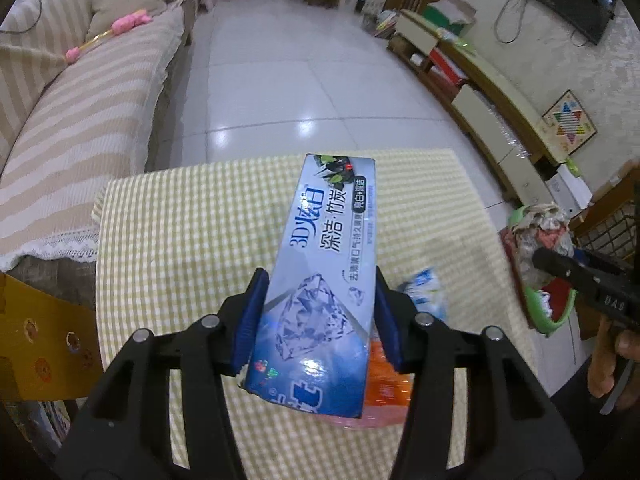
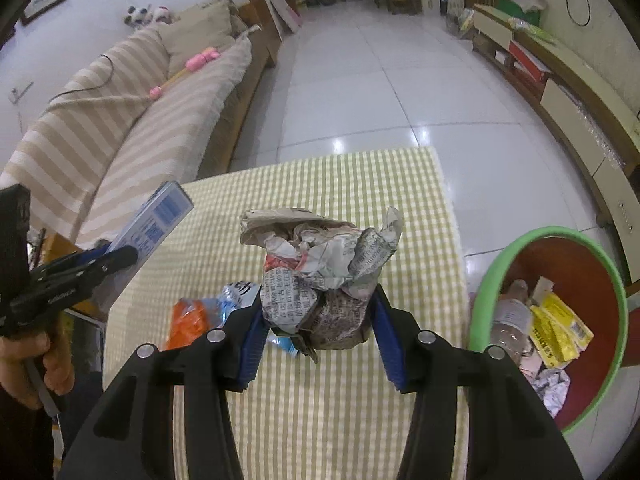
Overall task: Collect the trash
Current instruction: 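Carry box and brown paper over the red bucket and open both tools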
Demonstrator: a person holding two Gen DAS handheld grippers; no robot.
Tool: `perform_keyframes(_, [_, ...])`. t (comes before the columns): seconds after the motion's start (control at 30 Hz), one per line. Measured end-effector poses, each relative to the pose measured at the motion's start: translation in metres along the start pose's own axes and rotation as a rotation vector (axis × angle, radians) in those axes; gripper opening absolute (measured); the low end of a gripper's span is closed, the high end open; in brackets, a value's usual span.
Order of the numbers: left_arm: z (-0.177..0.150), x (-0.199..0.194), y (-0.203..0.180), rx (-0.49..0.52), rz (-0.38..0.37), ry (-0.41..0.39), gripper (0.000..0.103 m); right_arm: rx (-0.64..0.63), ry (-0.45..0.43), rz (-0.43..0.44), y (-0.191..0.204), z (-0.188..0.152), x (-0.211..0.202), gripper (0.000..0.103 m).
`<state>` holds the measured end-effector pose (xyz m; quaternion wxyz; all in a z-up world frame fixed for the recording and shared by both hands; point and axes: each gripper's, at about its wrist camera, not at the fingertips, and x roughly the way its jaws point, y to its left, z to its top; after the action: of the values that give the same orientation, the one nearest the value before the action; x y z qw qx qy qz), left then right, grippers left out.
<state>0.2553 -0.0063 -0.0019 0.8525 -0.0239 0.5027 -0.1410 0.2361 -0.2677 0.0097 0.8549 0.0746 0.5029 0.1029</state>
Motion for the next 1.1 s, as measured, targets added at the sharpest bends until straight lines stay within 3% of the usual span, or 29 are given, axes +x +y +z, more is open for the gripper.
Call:
perform_keyframes(0.43, [0.025, -0.011, -0.11, 0.104, -0.129, -0.043, 0.048, 0.061, -0.089, -0.048, -0.05, -0.013, -0.065, 0.047])
perform_keyframes(1.1, [0.036, 0.031, -0.271, 0.249, -0.334, 0.03, 0.048, 0.351, -0.151, -0.233, -0.199, -0.049, -0.11, 0.047])
